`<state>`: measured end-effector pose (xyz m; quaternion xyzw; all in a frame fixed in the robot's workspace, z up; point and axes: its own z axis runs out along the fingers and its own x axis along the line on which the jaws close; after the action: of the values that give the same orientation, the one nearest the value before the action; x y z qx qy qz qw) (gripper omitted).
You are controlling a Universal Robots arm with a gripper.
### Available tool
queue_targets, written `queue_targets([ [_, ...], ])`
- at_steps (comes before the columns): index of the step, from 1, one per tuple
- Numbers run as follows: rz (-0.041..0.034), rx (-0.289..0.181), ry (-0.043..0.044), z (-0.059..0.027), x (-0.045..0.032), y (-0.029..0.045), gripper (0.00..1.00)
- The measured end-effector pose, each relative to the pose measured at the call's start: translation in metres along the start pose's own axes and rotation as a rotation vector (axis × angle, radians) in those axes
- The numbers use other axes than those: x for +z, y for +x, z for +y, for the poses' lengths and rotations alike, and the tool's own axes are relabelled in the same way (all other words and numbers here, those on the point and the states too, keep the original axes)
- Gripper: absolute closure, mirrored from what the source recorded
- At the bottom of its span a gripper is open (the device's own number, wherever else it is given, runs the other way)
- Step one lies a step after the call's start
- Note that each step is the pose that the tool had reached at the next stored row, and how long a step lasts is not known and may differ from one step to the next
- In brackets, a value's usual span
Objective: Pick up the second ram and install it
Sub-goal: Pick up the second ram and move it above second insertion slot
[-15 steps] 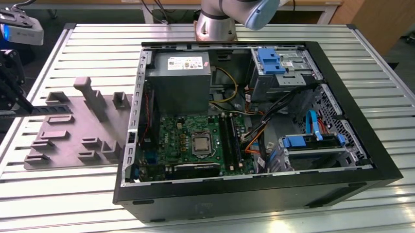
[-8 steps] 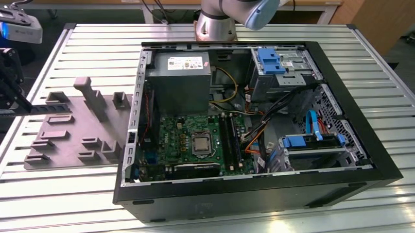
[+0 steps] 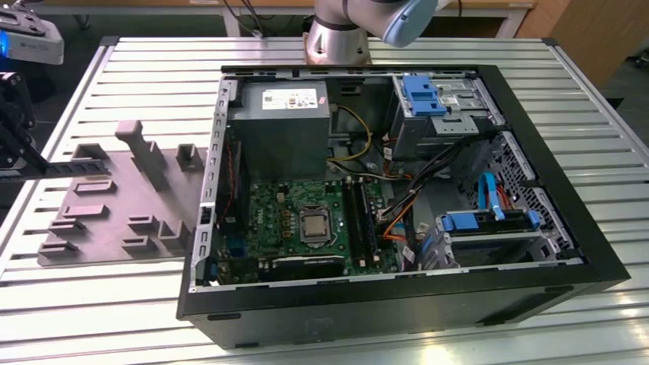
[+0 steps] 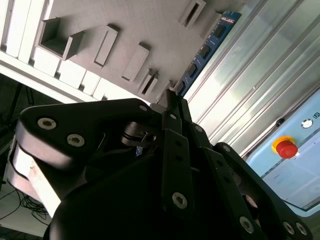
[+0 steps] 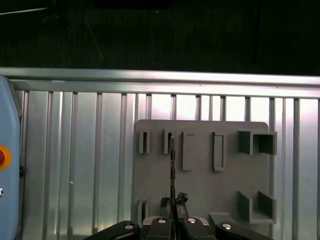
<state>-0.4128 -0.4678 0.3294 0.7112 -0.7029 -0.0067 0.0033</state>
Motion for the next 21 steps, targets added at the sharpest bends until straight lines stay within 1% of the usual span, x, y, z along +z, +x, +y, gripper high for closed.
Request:
queue_targets([
  [21,0.0029,0.000,0.0000,0.0002,-0.0108,0.0000,0.86],
])
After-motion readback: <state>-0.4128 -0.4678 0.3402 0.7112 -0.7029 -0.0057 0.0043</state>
